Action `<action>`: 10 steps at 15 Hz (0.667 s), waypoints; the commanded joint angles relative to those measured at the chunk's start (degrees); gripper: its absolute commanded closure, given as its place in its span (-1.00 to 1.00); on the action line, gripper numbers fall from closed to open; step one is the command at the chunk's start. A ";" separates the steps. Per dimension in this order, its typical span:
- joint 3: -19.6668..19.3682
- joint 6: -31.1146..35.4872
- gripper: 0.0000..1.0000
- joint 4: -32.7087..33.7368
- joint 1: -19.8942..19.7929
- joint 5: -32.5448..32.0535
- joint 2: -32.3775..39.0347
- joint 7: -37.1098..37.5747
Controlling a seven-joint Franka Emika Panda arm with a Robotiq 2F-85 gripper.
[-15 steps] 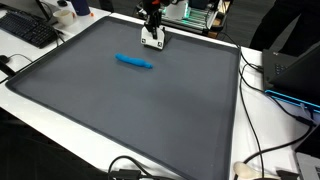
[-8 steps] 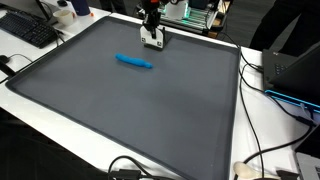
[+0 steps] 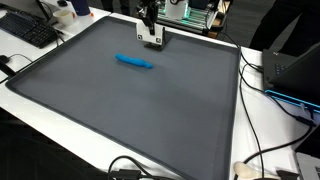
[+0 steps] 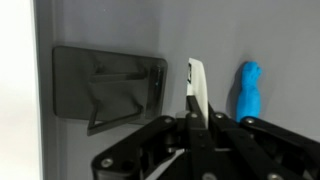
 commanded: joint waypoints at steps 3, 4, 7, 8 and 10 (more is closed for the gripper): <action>-0.25 -15.07 0.98 11.91 1.79 -7.30 2.72 -7.19; -0.24 -16.69 0.98 14.18 2.27 -7.18 3.82 -9.80; -0.20 -19.93 0.98 19.51 3.43 -6.95 7.09 -17.78; -0.21 -20.87 0.98 21.00 3.73 -7.23 8.15 -20.24; -0.29 -22.28 0.98 23.71 4.28 -7.59 10.43 -25.52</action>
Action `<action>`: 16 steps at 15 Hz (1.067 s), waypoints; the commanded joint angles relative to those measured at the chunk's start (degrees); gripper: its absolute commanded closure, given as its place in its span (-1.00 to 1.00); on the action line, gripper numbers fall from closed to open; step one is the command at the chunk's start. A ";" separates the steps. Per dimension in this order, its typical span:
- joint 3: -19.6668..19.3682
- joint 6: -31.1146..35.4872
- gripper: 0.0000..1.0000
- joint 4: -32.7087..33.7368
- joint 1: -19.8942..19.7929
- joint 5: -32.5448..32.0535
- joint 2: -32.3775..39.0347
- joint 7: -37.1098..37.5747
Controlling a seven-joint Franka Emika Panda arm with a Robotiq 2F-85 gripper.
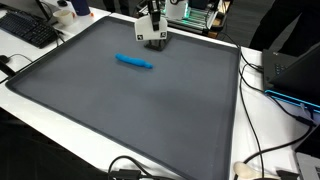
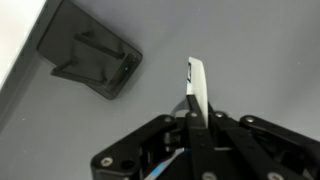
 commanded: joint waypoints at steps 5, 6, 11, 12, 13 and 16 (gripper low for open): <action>-0.96 -6.94 0.98 10.17 1.72 -4.80 8.84 -18.96; -1.08 -7.62 0.98 11.06 1.79 -5.71 9.50 -21.52; -1.45 -9.83 0.98 13.96 2.12 -10.13 11.92 -34.40; -1.36 -9.69 0.98 14.00 2.05 -10.42 12.16 -37.00; -1.33 -9.68 0.98 14.11 2.02 -10.65 12.40 -39.03; -1.36 -9.61 0.98 13.79 1.88 -10.44 12.74 -43.26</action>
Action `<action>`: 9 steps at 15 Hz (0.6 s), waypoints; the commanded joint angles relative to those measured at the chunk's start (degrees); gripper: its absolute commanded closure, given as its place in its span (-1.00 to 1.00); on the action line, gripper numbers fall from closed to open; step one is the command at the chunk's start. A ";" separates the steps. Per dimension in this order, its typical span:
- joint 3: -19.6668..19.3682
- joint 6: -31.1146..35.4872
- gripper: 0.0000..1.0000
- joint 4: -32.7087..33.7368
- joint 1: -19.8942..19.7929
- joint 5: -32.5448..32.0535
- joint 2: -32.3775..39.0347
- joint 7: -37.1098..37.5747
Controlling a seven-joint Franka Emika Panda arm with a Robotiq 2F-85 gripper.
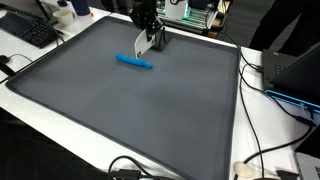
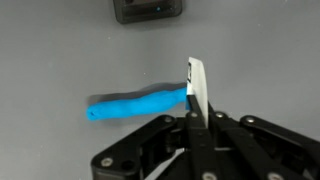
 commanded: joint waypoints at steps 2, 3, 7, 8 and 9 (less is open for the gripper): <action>-1.06 -1.11 0.98 0.30 0.92 -1.20 0.84 -5.24; -1.14 -1.14 0.98 0.33 0.97 -1.25 0.87 -5.40; -1.10 -0.22 0.92 0.10 0.88 0.22 0.61 -5.11; -1.10 -0.22 0.92 0.10 0.88 0.22 0.62 -5.13; -1.10 -0.22 0.92 0.10 0.88 0.22 0.62 -5.15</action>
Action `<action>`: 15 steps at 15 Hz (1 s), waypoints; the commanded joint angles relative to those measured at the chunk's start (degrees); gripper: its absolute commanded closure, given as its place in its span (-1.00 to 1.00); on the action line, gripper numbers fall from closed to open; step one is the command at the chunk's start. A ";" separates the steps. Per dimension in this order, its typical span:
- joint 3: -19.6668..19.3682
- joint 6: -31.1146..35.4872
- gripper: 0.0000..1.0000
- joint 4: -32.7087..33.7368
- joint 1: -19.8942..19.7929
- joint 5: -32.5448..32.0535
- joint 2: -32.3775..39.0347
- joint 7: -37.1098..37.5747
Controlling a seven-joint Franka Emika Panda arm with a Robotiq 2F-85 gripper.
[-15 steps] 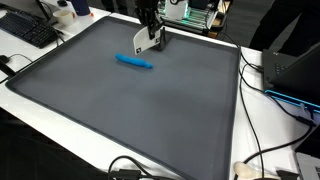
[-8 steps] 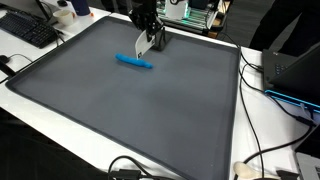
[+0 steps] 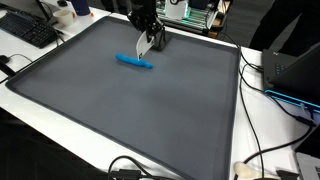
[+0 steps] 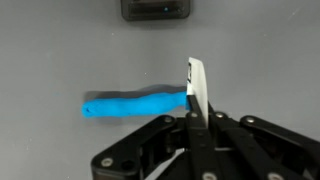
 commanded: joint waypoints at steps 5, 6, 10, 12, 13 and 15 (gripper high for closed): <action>-0.63 3.51 0.98 -1.58 0.70 1.62 0.59 -1.16; -0.64 4.36 0.98 -1.84 0.72 1.68 0.79 -1.13; -0.80 6.97 0.98 -2.72 0.78 1.48 2.07 -1.13; -0.88 7.74 0.98 -3.14 0.83 1.21 2.51 -1.19; -0.84 8.36 0.98 -3.28 0.82 1.30 2.71 -1.31; -0.92 9.80 0.98 -3.52 0.89 1.14 3.07 -1.10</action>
